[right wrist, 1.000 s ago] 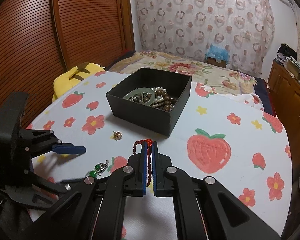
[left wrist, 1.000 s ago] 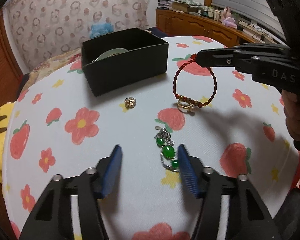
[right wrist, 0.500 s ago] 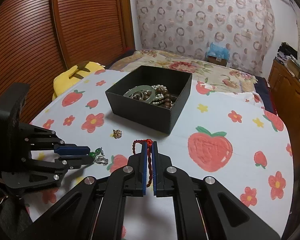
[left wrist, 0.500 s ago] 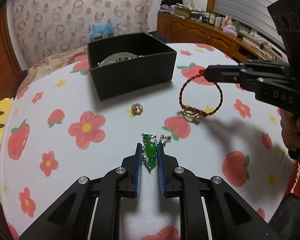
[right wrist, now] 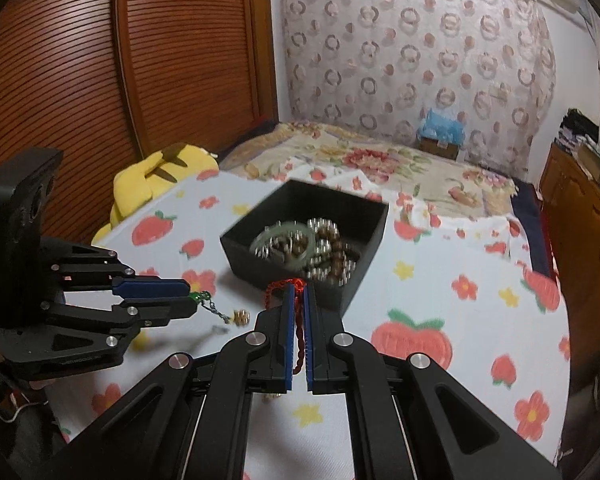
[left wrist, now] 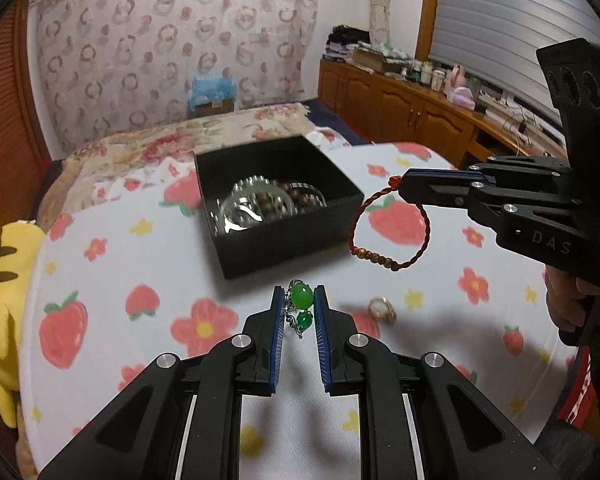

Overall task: Organize jewelry
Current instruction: 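Grasp the green pendant with the left tool while the right tool holds the red bracelet, then release the green pendant into the box with the left tool while the right tool drops the red bracelet in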

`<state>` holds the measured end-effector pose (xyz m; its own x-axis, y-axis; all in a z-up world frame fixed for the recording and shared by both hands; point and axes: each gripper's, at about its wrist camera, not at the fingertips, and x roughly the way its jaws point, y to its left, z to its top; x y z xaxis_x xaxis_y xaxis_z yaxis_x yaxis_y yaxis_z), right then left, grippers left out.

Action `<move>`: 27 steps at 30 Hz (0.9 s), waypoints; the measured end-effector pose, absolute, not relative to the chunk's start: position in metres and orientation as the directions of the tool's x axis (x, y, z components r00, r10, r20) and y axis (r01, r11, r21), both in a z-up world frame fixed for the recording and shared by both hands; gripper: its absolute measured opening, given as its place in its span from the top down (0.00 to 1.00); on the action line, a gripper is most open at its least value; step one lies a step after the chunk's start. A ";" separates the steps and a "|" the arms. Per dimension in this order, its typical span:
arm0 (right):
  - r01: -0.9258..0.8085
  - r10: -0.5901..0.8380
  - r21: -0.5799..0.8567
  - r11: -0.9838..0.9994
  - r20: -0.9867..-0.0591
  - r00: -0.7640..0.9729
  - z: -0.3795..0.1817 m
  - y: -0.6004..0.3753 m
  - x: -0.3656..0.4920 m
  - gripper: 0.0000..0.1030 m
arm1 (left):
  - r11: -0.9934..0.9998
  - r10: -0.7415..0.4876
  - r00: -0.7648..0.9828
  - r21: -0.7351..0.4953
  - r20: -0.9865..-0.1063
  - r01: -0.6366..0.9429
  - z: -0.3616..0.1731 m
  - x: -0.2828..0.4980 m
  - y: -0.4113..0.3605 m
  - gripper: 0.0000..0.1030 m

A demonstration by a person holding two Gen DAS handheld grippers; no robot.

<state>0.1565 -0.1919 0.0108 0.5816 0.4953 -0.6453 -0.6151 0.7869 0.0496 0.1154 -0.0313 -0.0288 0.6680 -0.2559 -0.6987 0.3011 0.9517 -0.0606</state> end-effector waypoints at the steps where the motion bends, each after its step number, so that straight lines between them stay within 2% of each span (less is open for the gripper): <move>1: -0.617 0.498 0.047 0.786 -0.640 0.585 0.015 -0.191 0.159 0.95 | 0.952 -0.256 0.673 -0.061 -0.694 0.299 -0.026 0.118 -0.031 0.87; 14: -0.626 0.519 0.038 0.779 -0.599 0.609 0.043 -0.177 0.200 0.95 | 0.959 -0.250 0.715 -0.065 -0.653 0.277 -0.002 0.148 -0.020 0.87; 27: -0.621 0.510 0.063 0.781 -0.638 0.577 0.023 -0.160 0.239 0.94 | 0.960 -0.260 0.745 -0.080 -0.615 0.269 0.023 0.180 -0.009 0.87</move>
